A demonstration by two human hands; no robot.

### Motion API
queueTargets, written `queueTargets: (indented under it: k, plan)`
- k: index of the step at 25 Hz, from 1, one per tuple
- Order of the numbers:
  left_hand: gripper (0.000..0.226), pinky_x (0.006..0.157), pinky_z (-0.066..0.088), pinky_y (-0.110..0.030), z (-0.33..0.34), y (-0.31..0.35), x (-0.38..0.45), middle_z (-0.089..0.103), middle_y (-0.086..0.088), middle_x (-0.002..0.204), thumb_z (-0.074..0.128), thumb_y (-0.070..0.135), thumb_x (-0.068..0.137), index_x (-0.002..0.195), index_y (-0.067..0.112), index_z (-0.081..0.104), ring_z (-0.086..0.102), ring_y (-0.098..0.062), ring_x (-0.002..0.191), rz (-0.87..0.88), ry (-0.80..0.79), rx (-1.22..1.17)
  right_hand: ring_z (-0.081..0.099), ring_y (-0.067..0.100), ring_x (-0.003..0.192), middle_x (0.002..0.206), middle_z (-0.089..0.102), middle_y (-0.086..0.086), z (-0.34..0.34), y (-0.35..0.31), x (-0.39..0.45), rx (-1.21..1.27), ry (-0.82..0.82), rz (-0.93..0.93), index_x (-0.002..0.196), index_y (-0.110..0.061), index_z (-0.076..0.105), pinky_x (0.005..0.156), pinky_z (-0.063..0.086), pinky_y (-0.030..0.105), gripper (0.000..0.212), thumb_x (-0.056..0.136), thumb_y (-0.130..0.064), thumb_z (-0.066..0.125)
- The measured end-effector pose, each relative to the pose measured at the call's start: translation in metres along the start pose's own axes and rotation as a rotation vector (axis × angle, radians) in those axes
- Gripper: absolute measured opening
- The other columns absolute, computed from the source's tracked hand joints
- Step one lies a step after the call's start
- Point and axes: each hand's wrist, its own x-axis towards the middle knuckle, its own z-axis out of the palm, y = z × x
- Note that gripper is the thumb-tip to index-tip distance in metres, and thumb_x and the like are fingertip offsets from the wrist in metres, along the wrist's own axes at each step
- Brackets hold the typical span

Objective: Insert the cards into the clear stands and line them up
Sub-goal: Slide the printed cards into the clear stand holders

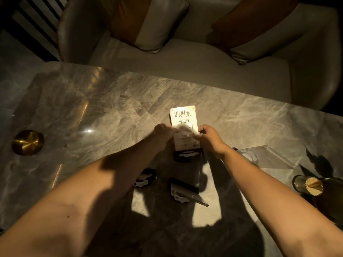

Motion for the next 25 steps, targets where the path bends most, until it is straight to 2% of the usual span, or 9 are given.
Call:
queueTargets:
  k: [3, 6, 9, 13, 17, 20, 22, 23, 25]
  plan:
    - [0.023, 0.068, 0.059, -0.029, 0.001, 0.014, -0.006, 0.074, -0.015, 0.107, 0.076, 0.006, 0.085, 0.105, -0.002, 0.068, 0.068, -0.02, 0.081, 0.111, 0.023, 0.0, 0.059, 0.016, 0.069, 0.078, 0.064, 0.004, -0.013, -0.011, -0.008, -0.071, 0.12, -0.086, 0.086, -0.011, 0.058, 0.061, 0.049, 0.03, 0.015, 0.083, 0.0, 0.068]
    - [0.022, 0.064, 0.054, -0.033, 0.005, 0.035, -0.02, 0.075, -0.015, 0.098, 0.076, 0.0, 0.083, 0.103, 0.001, 0.068, 0.065, -0.023, 0.074, 0.209, 0.048, 0.016, 0.057, 0.015, 0.072, 0.078, 0.064, -0.001, -0.024, -0.019, -0.015, -0.131, 0.162, -0.148, 0.087, -0.007, 0.058, 0.064, 0.048, 0.031, 0.009, 0.088, 0.002, 0.06]
    - [0.021, 0.06, 0.051, -0.027, 0.005, 0.041, -0.026, 0.07, -0.006, 0.083, 0.077, -0.003, 0.081, 0.095, 0.009, 0.068, 0.06, -0.014, 0.064, 0.279, 0.048, 0.015, 0.062, 0.021, 0.084, 0.093, 0.07, 0.008, -0.031, -0.021, -0.019, -0.158, 0.205, -0.208, 0.092, 0.001, 0.059, 0.075, 0.053, 0.037, 0.007, 0.09, 0.003, 0.053]
    - [0.021, 0.073, 0.056, -0.032, 0.003, 0.03, -0.026, 0.064, 0.003, 0.067, 0.079, 0.0, 0.081, 0.08, 0.015, 0.065, 0.061, -0.014, 0.066, 0.372, 0.056, 0.109, 0.066, 0.033, 0.097, 0.103, 0.072, 0.017, -0.031, -0.016, -0.028, -0.23, 0.216, -0.213, 0.106, 0.004, 0.064, 0.086, 0.053, 0.044, 0.019, 0.089, 0.0, 0.057]
    - [0.032, 0.061, 0.043, -0.023, 0.0, 0.016, -0.026, 0.049, 0.018, 0.042, 0.08, 0.005, 0.082, 0.067, 0.021, 0.056, 0.048, 0.004, 0.045, 0.412, -0.002, 0.276, 0.066, 0.031, 0.087, 0.089, 0.071, 0.01, -0.029, -0.01, -0.04, -0.379, 0.203, -0.269, 0.1, -0.004, 0.067, 0.076, 0.05, 0.036, 0.014, 0.087, -0.003, 0.062]
    - [0.016, 0.065, 0.048, -0.026, 0.0, 0.014, -0.029, 0.064, 0.009, 0.061, 0.079, 0.01, 0.083, 0.078, 0.015, 0.065, 0.062, -0.011, 0.062, 0.419, -0.007, 0.281, 0.066, 0.03, 0.091, 0.097, 0.072, 0.01, -0.03, -0.01, -0.047, -0.402, 0.17, -0.258, 0.107, -0.005, 0.067, 0.083, 0.052, 0.041, 0.019, 0.088, -0.005, 0.063]
    - [0.013, 0.063, 0.048, -0.021, 0.001, 0.02, -0.039, 0.071, 0.005, 0.078, 0.08, 0.02, 0.083, 0.088, 0.018, 0.068, 0.068, -0.017, 0.077, 0.426, -0.006, 0.295, 0.066, 0.028, 0.094, 0.104, 0.072, 0.011, -0.032, -0.012, -0.056, -0.422, 0.145, -0.268, 0.116, -0.007, 0.066, 0.087, 0.052, 0.041, 0.026, 0.09, -0.007, 0.063]
    - [0.019, 0.064, 0.046, -0.02, 0.002, 0.025, -0.043, 0.071, 0.006, 0.086, 0.081, 0.027, 0.082, 0.095, 0.02, 0.068, 0.067, -0.015, 0.082, 0.449, 0.002, 0.32, 0.065, 0.025, 0.096, 0.11, 0.07, 0.01, -0.035, -0.013, -0.061, -0.436, 0.147, -0.28, 0.121, -0.008, 0.064, 0.087, 0.051, 0.037, 0.03, 0.091, -0.009, 0.063]
    - [0.044, 0.08, 0.047, -0.024, 0.006, 0.037, -0.055, 0.067, 0.005, 0.106, 0.083, 0.037, 0.077, 0.114, 0.022, 0.065, 0.062, -0.012, 0.096, 0.522, 0.021, 0.375, 0.062, 0.02, 0.099, 0.121, 0.066, 0.01, -0.045, -0.017, -0.076, -0.456, 0.174, -0.298, 0.129, -0.01, 0.061, 0.085, 0.047, 0.029, 0.036, 0.093, -0.013, 0.063]
